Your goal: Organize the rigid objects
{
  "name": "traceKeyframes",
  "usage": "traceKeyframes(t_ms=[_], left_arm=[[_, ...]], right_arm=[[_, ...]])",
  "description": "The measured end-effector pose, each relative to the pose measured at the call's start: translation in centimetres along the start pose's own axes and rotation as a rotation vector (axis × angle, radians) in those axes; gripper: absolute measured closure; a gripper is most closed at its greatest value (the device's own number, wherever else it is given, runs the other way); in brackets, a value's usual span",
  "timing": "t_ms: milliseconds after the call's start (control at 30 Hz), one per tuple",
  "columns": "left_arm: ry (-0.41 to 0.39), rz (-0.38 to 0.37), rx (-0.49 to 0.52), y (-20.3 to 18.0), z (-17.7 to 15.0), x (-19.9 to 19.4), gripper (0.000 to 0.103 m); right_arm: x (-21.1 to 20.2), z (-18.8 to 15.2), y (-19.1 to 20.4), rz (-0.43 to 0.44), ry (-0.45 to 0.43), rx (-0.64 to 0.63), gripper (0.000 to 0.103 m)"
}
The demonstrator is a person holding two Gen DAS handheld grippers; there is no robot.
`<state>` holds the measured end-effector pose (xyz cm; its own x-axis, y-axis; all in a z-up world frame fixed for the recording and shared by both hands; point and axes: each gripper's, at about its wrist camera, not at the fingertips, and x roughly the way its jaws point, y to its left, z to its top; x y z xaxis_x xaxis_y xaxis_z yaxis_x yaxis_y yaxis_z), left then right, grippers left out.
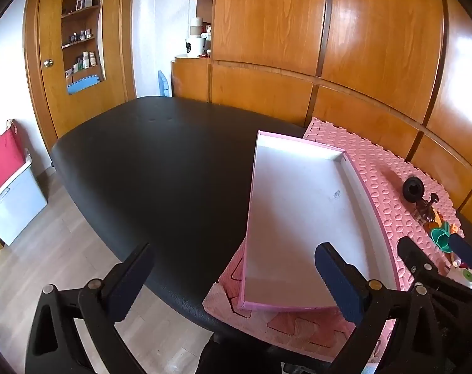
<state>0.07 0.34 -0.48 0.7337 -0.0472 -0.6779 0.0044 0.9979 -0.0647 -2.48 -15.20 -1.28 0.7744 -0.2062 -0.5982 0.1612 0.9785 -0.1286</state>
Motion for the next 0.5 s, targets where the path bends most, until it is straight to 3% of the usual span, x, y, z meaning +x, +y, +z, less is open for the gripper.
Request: traceKeyframes(t_ms=[500], left_arm=[[0.017,0.006,0.030,-0.98,-0.22,1.02,0.000]], right_arm=[[0.48,0.10,-0.11,0.019,-0.015,-0.007,0.008]])
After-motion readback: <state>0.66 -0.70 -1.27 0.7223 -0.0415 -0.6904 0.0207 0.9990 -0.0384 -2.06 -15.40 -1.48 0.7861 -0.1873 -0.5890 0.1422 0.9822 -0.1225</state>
